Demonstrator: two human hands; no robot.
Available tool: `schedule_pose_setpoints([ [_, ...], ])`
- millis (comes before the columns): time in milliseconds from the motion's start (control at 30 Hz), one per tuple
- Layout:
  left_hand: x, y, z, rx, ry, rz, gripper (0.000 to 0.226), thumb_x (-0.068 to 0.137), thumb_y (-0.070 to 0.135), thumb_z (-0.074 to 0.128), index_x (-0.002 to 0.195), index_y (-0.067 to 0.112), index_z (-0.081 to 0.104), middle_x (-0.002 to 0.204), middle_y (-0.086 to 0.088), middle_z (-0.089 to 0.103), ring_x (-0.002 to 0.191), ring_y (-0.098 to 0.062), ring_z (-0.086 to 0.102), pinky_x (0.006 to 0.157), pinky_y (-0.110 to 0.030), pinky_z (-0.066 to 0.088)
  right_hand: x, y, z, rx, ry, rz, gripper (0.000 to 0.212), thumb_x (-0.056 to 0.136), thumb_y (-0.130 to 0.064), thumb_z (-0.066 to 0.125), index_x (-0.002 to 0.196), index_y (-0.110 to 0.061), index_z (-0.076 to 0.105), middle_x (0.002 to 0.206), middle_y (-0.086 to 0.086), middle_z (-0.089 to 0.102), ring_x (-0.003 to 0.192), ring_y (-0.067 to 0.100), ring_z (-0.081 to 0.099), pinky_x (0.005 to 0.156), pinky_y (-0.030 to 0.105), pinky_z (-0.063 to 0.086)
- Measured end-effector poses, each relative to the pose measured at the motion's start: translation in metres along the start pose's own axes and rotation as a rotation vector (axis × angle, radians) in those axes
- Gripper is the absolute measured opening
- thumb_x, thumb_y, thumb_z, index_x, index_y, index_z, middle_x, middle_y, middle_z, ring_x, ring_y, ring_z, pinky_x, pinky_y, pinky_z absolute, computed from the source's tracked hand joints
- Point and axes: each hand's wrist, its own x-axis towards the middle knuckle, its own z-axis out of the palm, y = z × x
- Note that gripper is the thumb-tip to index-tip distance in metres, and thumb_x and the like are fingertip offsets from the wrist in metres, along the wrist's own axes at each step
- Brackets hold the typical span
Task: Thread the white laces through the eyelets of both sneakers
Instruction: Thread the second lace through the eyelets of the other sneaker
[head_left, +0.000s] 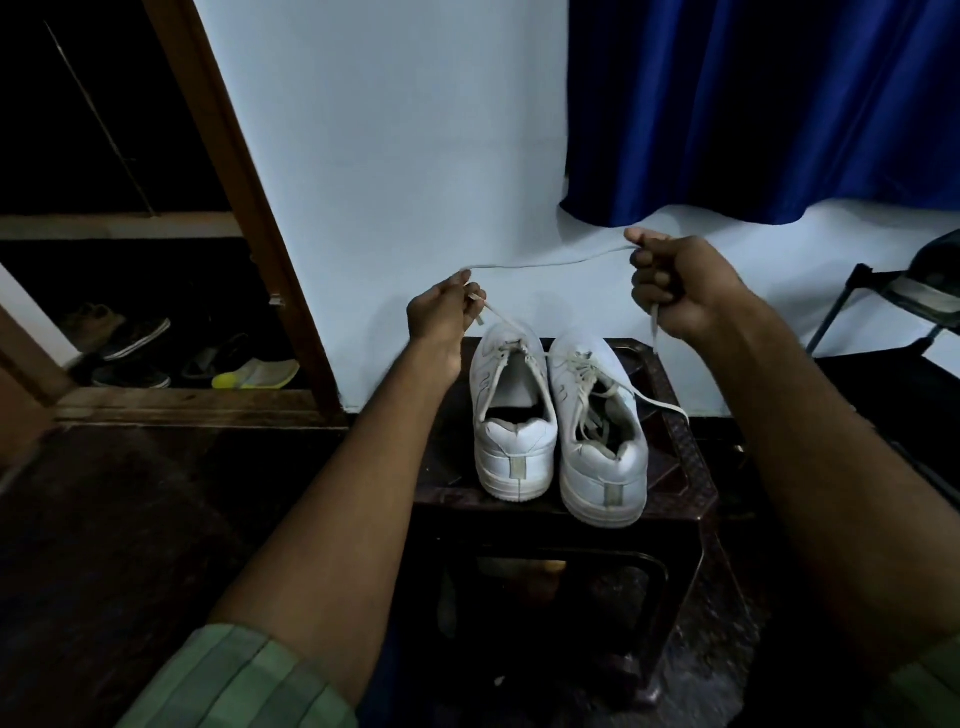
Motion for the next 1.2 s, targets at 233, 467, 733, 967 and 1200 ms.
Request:
schedule_pose_setpoints([
  [233,-0.008,-0.012,-0.009,1.171,-0.125,0.478,0.054,0.090,0.033,0.075,0.141,0.022,0.060,0.144,0.001,0.057,0.112,-0.015,0.067,0.102,-0.035,0.051,0.008,0.031,0.028,0.325,0.030,0.082,0.044,0.099,0.013,0.026,0.115,-0.010,0.059,0.076,0.002,0.052,0.055,0.009,0.043,0.050,0.019,0.036],
  [467,-0.039,-0.002,0.011,0.907,-0.567,0.330,0.025,0.095,0.045,0.073,0.099,0.022,0.081,0.079,0.010,0.074,0.062,0.004,0.060,0.067,-0.020,0.047,0.006,0.060,0.052,0.355,0.111,0.028,0.037,0.098,0.013,0.029,0.104,-0.011,0.057,0.069,0.002,0.049,0.056,0.012,0.039,0.056,0.022,0.033],
  [733,-0.035,0.004,0.003,0.886,-0.570,0.266,0.016,0.089,0.038,0.079,0.088,0.023,0.084,0.078,0.008,0.077,0.076,-0.011,0.069,0.079,-0.033,0.054,0.005,0.067,0.060,0.374,0.151,0.041,0.037,0.098,0.013,0.028,0.104,-0.011,0.055,0.071,0.003,0.047,0.055,0.013,0.040,0.049,0.022,0.036],
  [967,-0.032,0.004,0.001,0.856,-0.572,0.241,0.013,0.087,0.031,0.083,0.085,0.018,0.084,0.082,-0.004,0.079,0.078,-0.011,0.068,0.080,-0.034,0.054,0.005,0.070,0.066,0.399,0.099,0.022,0.036,0.096,0.015,0.026,0.096,-0.013,0.050,0.069,0.002,0.047,0.056,0.013,0.041,0.053,0.022,0.035],
  [1200,-0.022,0.006,-0.011,1.047,-0.361,0.527,0.012,0.095,0.021,0.073,0.092,0.019,0.085,0.070,0.008,0.076,0.067,-0.003,0.073,0.073,-0.026,0.059,0.001,0.064,0.053,-0.743,0.056,0.054,0.018,0.093,-0.006,0.058,0.102,-0.015,0.071,0.094,0.007,0.063,0.077,0.018,0.054,0.066,0.029,0.041],
])
